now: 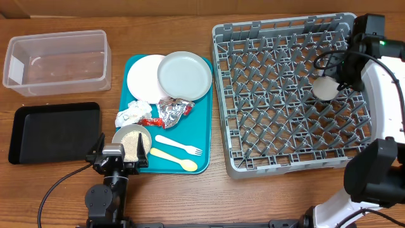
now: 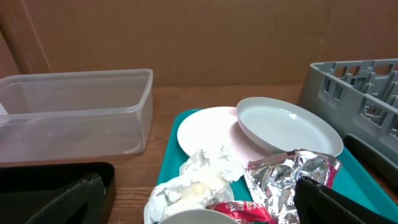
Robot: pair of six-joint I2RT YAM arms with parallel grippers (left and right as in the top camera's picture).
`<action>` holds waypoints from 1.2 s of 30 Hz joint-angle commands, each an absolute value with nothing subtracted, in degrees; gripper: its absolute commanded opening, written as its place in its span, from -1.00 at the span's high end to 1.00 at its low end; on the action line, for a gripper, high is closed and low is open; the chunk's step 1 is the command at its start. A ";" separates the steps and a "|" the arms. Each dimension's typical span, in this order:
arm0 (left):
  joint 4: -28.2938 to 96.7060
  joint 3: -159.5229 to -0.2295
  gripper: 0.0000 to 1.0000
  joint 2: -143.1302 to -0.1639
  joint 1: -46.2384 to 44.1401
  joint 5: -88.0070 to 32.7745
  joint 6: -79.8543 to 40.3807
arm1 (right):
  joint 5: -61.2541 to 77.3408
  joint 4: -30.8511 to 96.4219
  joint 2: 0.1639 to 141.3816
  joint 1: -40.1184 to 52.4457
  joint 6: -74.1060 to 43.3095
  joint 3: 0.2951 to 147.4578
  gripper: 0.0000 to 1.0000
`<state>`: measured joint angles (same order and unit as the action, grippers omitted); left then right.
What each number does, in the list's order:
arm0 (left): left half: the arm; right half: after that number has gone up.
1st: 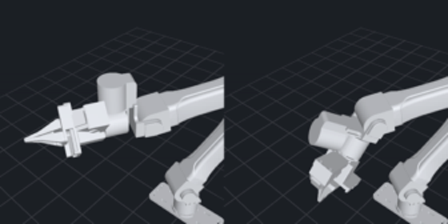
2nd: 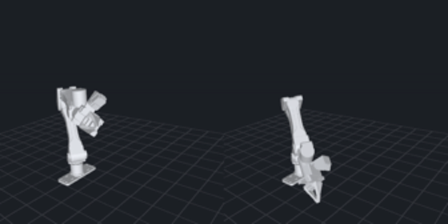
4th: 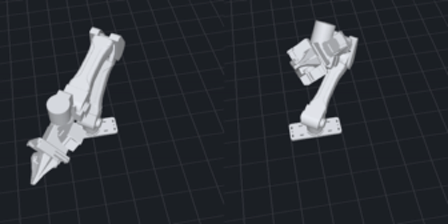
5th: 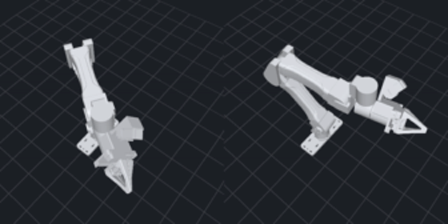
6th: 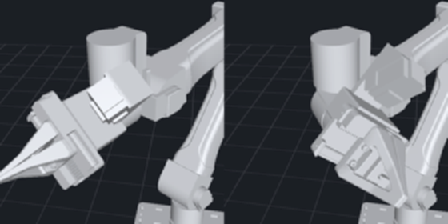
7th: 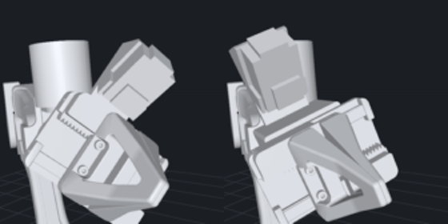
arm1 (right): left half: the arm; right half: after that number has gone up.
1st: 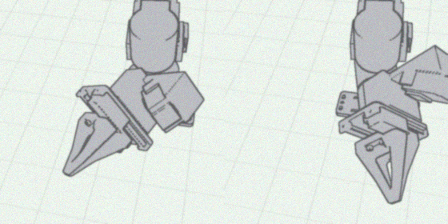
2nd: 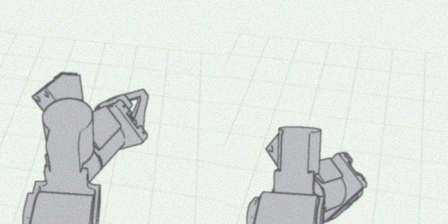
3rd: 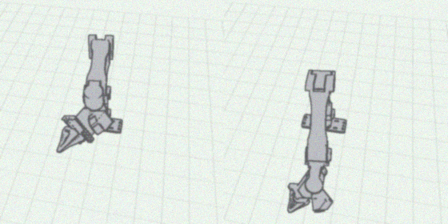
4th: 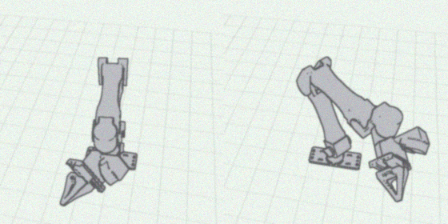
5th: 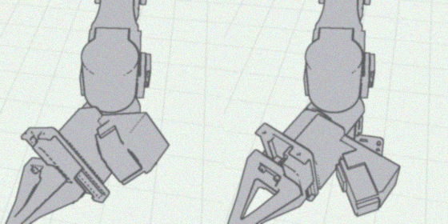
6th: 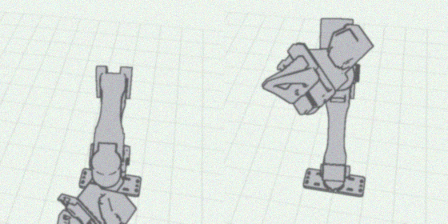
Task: Sort waste into correct bins and load items into the dishwasher rack
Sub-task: 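Place the white cup upside down in the dish rack, then reach the right gripper to the grey plate edge on the tray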
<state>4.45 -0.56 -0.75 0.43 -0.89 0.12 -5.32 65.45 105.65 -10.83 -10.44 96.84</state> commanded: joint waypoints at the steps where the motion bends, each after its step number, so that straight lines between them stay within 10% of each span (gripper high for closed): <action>1: 4.38 -0.27 -1.00 -0.27 0.84 -1.08 -0.40 | -4.99 66.50 105.49 -11.00 -10.41 98.83 -0.92; 17: 4.38 -0.27 -1.00 -0.27 0.84 -1.08 -0.40 | 17.45 70.76 89.45 11.57 -10.41 103.66 -0.99; 25: 4.38 -0.27 -1.00 -0.27 0.84 -1.08 -0.40 | 15.07 55.96 99.39 28.18 -7.57 97.47 -0.33; 36: 4.38 -0.27 -1.00 -0.27 0.84 -1.08 -0.40 | 19.79 38.72 117.86 33.39 -5.74 97.47 -0.18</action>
<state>4.43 -0.56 -0.75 0.43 -0.89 0.12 15.66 41.50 114.87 32.47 -6.33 97.36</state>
